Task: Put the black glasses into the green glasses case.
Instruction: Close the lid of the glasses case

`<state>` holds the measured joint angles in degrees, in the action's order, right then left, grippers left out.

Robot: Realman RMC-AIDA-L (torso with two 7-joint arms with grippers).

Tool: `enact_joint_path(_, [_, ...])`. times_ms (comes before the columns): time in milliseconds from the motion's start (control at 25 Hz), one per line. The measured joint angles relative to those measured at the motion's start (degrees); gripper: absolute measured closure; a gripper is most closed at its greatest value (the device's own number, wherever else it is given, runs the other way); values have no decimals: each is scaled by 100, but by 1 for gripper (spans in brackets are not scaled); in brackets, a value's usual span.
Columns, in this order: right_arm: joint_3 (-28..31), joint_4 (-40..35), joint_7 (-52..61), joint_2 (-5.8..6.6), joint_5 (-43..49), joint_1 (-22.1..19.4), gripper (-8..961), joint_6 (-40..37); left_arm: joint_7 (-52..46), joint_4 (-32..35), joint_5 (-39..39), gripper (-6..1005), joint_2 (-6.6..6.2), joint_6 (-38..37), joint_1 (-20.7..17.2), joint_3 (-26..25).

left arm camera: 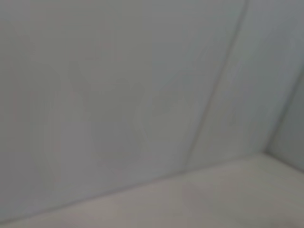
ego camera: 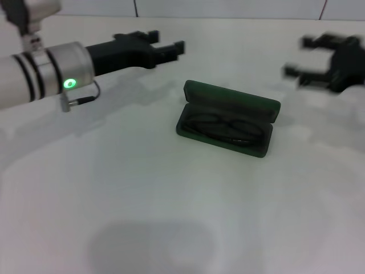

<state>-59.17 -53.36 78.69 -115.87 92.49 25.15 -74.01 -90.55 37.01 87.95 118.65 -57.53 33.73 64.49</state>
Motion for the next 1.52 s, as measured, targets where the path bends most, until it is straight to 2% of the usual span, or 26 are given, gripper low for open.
enact_joint_path(200, [316, 669, -153, 34, -765, -15, 201, 739, -571, -68, 840, 211, 88, -60, 524, 3])
enact_joint_path(400, [313, 945, -456, 9, -795, 42, 201, 928, -981, -550, 1324, 211, 99, 115, 1232, 5])
enact_joint_path(520, [305, 1056, -502, 13, -794, 64, 201, 1010, -1432, -770, 1864, 212, 98, 243, 1637, 12])
enact_joint_path(680, [300, 1164, -603, 22, -782, 97, 201, 1053, -1962, -817, 2358, 212, 127, 437, 1890, 210])
enact_joint_path(960, [276, 1266, -787, 22, -773, 111, 201, 1109, -2550, -794, 2430, 212, 97, 720, 2067, 1131])
enact_joint_path(1160, [285, 1276, -790, 38, -749, 113, 201, 1122, -2760, -762, 2706, 212, 94, 646, 2077, 1279])
enact_joint_path(1280, [283, 1276, -794, 42, -748, 117, 201, 1149, -2681, -742, 2729, 212, 102, 519, 1940, 1313])
enact_joint_path(1520, [277, 1276, -798, 46, -735, 180, 201, 1206, -2479, -315, 2719, 213, 127, 427, 1320, 1395])
